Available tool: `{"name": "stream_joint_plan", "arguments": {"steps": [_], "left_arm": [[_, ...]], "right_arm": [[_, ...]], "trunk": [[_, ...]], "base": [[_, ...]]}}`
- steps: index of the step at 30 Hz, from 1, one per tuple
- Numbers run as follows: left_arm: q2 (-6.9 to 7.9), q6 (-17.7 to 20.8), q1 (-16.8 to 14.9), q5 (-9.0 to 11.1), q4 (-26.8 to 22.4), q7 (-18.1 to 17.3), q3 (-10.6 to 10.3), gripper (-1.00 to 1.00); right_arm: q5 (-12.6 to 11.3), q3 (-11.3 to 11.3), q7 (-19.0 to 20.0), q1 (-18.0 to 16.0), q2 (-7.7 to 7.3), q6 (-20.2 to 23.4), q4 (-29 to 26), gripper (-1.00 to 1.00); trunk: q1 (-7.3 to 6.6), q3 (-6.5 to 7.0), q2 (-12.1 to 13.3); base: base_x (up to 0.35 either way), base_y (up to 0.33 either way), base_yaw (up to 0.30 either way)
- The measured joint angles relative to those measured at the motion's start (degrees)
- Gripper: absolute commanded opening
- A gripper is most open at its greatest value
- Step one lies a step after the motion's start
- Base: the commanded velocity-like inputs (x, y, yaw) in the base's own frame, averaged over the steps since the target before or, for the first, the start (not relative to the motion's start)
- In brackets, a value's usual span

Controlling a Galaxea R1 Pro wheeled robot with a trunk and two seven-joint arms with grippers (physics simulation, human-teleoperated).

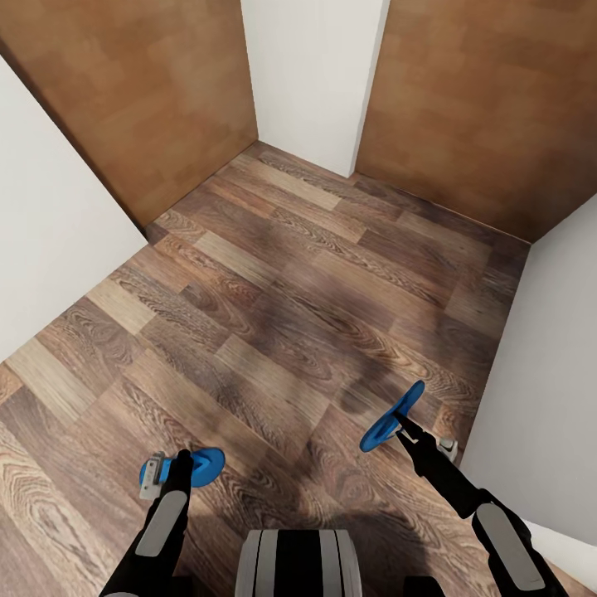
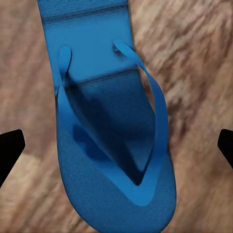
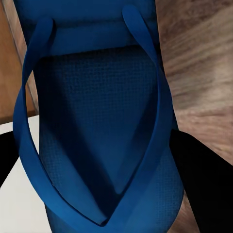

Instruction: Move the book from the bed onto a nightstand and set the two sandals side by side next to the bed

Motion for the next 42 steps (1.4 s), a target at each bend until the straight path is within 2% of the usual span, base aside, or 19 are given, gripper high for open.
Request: {"name": "stream_joint_plan", "arguments": {"steps": [42], "left_arm": [[0.16,-0.1,0.0,0.0,0.0,0.0,0.1,1.0]], "right_arm": [[0.0,0.0,0.0,0.0,0.19,0.0,0.0,-1.0]], "trunk": [[0.03,-0.22,0.0]], "base": [[0.017,-0.03,0.0]]}}
